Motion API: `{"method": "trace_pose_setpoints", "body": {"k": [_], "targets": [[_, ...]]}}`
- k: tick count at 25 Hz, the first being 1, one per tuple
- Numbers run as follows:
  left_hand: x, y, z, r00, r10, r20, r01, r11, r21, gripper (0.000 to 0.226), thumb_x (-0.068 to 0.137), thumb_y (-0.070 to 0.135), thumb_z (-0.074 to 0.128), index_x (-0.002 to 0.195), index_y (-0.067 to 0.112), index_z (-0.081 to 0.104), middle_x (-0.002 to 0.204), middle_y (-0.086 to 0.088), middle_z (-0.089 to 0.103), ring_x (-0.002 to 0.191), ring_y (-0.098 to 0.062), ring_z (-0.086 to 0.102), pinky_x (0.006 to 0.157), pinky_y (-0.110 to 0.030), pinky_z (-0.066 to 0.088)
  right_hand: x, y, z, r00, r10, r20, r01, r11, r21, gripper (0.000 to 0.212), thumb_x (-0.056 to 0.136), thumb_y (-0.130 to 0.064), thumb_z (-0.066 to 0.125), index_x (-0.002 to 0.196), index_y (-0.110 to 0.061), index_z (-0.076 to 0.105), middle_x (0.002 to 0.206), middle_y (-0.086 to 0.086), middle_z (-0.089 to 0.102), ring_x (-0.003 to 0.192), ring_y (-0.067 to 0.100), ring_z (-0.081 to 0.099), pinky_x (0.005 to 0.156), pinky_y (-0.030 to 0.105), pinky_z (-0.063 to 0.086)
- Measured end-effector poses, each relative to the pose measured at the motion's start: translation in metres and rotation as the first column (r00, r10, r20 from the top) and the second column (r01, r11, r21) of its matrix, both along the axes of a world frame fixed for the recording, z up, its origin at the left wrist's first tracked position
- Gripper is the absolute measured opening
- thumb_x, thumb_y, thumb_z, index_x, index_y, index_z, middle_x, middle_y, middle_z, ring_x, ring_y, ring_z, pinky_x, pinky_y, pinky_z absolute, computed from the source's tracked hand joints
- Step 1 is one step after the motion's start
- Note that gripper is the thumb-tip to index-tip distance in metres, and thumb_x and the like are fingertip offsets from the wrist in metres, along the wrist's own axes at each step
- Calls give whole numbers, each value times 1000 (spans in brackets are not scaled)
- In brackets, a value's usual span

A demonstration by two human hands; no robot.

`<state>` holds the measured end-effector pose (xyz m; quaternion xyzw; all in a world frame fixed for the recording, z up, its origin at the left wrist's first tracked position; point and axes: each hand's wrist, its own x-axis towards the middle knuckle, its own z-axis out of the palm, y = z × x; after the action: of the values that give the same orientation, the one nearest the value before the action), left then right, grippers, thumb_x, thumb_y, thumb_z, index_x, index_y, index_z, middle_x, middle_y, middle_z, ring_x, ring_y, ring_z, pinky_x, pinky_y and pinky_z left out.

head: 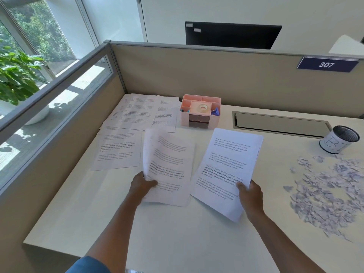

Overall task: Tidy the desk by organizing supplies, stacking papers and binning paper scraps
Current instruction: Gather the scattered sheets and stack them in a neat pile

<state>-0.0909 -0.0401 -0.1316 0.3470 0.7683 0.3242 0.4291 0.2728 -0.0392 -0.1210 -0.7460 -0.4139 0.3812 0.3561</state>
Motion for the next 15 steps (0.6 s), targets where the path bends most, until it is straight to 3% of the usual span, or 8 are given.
{"method": "trace_pose_setpoints", "body": {"k": [2,4,9,12,15], "targets": [[-4,-3,6,956,66,284,-95,991,90,29,79,-1,78,103,13,69,106,-10,76,97,-28,73,80,-36,59,-1,3,1,999,28,-15,-28,1000,0,12,91,-22,56,84,-28,63,86,-13,69,83,19,65,69,31,48],[-8,-3,14,912,95,398,-168,974,154,28,81,0,78,103,16,70,102,-4,78,96,-25,74,73,-30,60,-2,7,2,999,43,-17,-43,999,3,10,91,-22,56,86,-28,64,88,-13,69,85,19,65,69,31,47],[-7,1,38,811,-5,585,-156,962,225,46,81,8,76,125,11,64,119,-6,74,108,-27,71,90,-41,57,-8,15,2,987,86,-138,-85,996,9,13,92,-20,59,94,-29,67,95,-10,72,91,20,68,78,36,53],[12,-6,46,798,-147,584,15,974,225,55,76,9,81,128,8,63,122,-11,72,110,-30,70,91,-44,58,-23,17,4,933,121,-338,-124,992,15,15,94,-13,62,99,-25,70,101,-5,74,94,21,70,88,41,56],[36,-12,47,865,-177,470,103,978,180,67,64,11,88,125,5,63,120,-16,72,108,-33,70,92,-44,59,-33,18,9,848,134,-512,-150,989,10,18,94,-11,64,110,-14,70,108,5,74,96,27,70,86,42,56]]}}
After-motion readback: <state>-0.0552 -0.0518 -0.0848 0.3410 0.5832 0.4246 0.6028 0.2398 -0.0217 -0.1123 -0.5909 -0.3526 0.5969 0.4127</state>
